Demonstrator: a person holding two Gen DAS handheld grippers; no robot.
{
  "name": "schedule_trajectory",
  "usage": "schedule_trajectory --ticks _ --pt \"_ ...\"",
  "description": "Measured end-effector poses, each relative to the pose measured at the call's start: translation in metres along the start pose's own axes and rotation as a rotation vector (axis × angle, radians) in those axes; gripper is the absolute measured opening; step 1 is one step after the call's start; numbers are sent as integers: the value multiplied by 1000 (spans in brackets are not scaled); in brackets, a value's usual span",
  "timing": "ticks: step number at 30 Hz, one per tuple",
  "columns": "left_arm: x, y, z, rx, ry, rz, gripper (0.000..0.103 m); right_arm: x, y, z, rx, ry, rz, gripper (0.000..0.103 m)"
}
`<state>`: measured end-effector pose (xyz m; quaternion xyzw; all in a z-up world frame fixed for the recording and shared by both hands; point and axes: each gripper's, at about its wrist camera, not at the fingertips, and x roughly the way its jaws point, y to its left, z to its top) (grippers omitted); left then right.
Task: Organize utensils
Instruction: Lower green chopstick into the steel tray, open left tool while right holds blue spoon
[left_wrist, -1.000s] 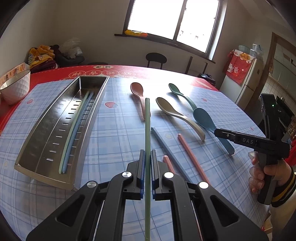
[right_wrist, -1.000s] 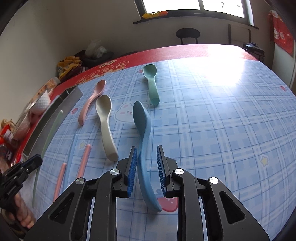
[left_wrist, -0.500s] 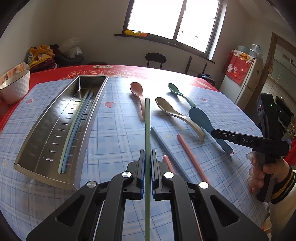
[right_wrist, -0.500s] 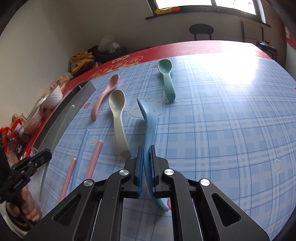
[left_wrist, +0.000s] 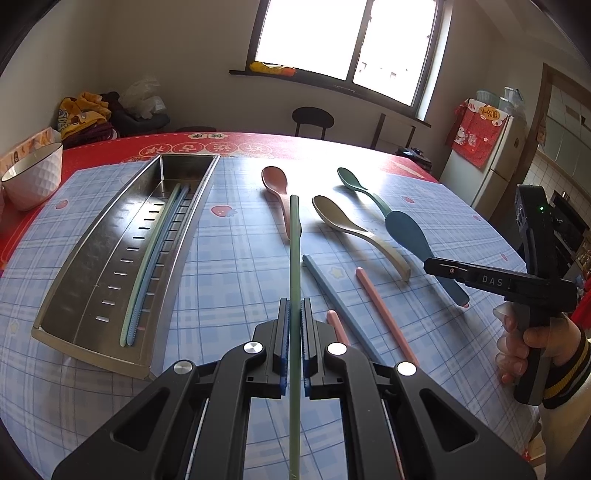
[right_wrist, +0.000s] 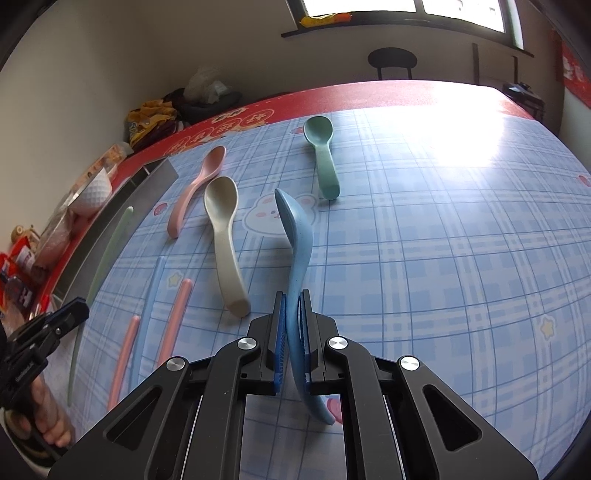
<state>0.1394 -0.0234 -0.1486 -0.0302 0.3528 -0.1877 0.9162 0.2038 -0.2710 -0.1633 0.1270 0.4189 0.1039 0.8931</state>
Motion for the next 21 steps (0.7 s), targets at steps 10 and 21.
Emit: schedule_trajectory --ticks 10,21 --pt "-18 12 15 -53 25 -66 6 -14 -12 -1 64 -67 49 7" --pt "-11 87 98 -169 68 16 6 -19 -17 -3 84 -76 54 7"
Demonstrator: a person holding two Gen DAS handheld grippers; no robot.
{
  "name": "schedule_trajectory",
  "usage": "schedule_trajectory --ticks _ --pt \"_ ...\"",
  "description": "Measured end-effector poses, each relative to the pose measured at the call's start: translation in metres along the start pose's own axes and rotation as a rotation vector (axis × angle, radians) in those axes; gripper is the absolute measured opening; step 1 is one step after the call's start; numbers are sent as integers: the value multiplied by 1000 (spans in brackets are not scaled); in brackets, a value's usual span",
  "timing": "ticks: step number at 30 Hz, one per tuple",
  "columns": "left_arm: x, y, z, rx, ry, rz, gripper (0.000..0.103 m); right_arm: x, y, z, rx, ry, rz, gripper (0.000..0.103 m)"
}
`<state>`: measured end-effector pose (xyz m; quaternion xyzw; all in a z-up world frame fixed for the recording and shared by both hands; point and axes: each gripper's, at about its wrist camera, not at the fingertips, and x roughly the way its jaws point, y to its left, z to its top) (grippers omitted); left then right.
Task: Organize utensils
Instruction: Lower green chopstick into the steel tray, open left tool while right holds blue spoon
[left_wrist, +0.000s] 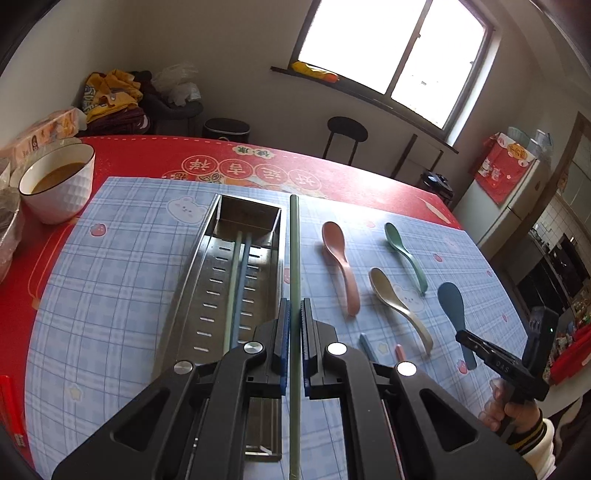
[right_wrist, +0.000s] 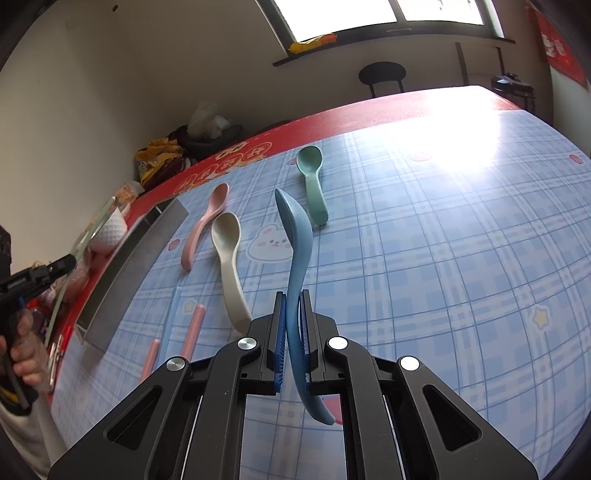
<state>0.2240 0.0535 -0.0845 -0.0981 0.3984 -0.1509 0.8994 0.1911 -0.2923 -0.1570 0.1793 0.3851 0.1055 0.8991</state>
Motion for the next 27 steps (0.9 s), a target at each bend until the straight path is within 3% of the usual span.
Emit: schedule_trajectory --ticks 3,8,16,20,24,27 --pt "34 13 20 -37 76 37 6 -1 -1 0 4 -3 -4 7" --pt "83 27 25 -57 187 117 6 -3 -3 0 14 -8 -8 7" --pt "94 28 20 -10 229 98 6 -1 -1 1 9 6 -11 7" --pt "77 23 18 55 186 104 7 0 -2 2 16 6 -10 7" --pt "47 14 4 143 93 127 8 2 -2 2 16 11 -15 7" --pt "21 11 -17 204 -5 165 22 3 -2 3 21 13 -24 7"
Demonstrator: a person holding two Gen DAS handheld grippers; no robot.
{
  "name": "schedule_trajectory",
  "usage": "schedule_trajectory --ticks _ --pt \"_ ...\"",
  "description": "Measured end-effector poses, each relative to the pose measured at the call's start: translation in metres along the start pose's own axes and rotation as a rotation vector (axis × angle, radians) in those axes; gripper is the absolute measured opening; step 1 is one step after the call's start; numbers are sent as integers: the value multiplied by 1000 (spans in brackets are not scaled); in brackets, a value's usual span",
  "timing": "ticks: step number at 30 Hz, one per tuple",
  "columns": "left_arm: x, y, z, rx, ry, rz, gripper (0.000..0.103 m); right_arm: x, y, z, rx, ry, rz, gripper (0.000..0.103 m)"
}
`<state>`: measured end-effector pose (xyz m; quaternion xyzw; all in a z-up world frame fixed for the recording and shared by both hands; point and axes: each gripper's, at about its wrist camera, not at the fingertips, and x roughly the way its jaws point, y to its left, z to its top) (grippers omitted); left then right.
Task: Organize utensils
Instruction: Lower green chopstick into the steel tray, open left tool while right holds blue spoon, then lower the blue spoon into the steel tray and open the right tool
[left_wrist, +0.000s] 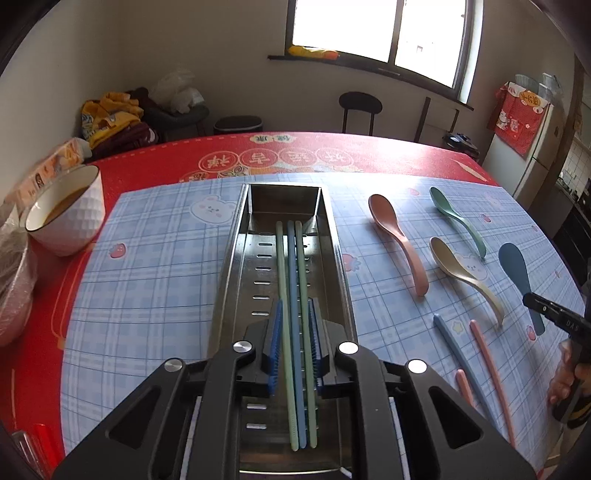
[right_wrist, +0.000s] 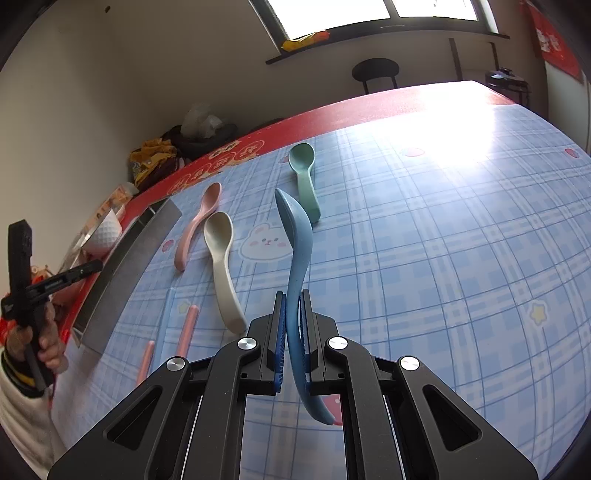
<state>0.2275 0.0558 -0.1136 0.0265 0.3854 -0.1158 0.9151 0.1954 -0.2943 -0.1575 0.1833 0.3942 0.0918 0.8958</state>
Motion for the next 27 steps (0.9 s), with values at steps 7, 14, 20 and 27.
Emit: schedule_trajectory --ticks 7,14,20,27 --pt "-30 20 -33 21 -131 61 42 0 3 8 16 21 -42 7" --pt "-37 42 -40 -50 -261 92 70 7 34 28 56 29 26 7" --pt "-34 53 -42 -84 -255 75 94 49 100 54 55 96 112 7" --pt "-33 63 -43 -128 -245 75 97 111 195 79 61 208 174 7"
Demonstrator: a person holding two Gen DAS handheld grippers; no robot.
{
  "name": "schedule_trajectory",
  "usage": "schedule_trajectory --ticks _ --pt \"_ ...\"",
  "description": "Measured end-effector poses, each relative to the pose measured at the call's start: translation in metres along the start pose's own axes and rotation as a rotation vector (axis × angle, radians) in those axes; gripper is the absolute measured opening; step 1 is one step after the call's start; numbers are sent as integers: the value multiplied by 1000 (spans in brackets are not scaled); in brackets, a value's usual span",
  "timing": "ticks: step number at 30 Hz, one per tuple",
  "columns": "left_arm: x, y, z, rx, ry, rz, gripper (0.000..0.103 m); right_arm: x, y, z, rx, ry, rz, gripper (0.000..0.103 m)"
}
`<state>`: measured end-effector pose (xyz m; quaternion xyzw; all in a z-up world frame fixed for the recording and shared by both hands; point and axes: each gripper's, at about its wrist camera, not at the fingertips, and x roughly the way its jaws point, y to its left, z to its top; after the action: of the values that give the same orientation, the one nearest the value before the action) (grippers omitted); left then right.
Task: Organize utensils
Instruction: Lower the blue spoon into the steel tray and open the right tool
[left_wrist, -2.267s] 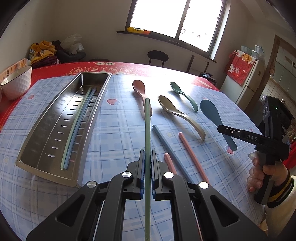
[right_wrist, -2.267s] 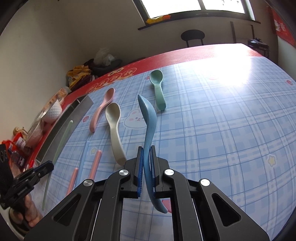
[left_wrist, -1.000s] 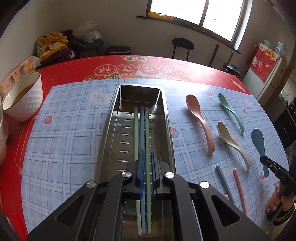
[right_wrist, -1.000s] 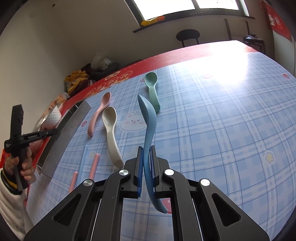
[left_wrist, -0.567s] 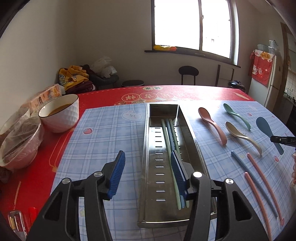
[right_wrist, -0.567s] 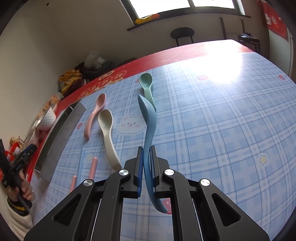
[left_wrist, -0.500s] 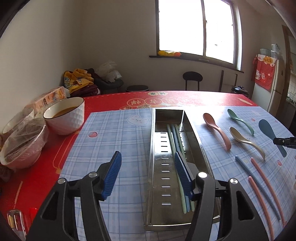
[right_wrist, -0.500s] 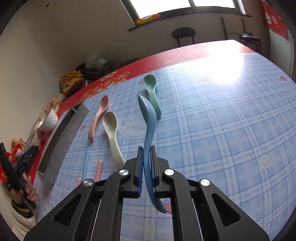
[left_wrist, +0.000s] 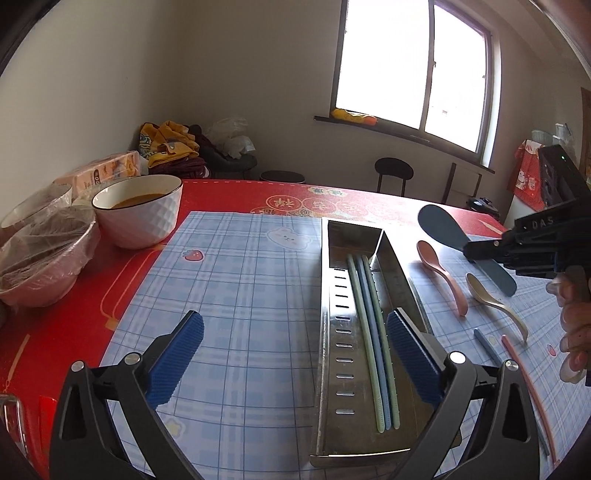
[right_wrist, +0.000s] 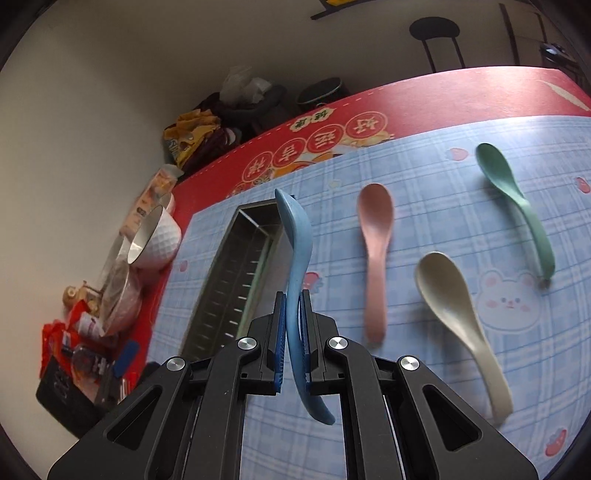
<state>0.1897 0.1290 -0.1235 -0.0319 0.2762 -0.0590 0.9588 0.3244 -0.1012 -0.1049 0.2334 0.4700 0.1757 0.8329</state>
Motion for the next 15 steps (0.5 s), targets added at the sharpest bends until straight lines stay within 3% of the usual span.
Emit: schedule_trajectory --ticks 7,15 --pt "0 9 0 -46 4 1 97 61 47 13 28 87 -42 7" --pt "1 13 0 -68 13 -4 97 92 51 11 109 127 -85 7"
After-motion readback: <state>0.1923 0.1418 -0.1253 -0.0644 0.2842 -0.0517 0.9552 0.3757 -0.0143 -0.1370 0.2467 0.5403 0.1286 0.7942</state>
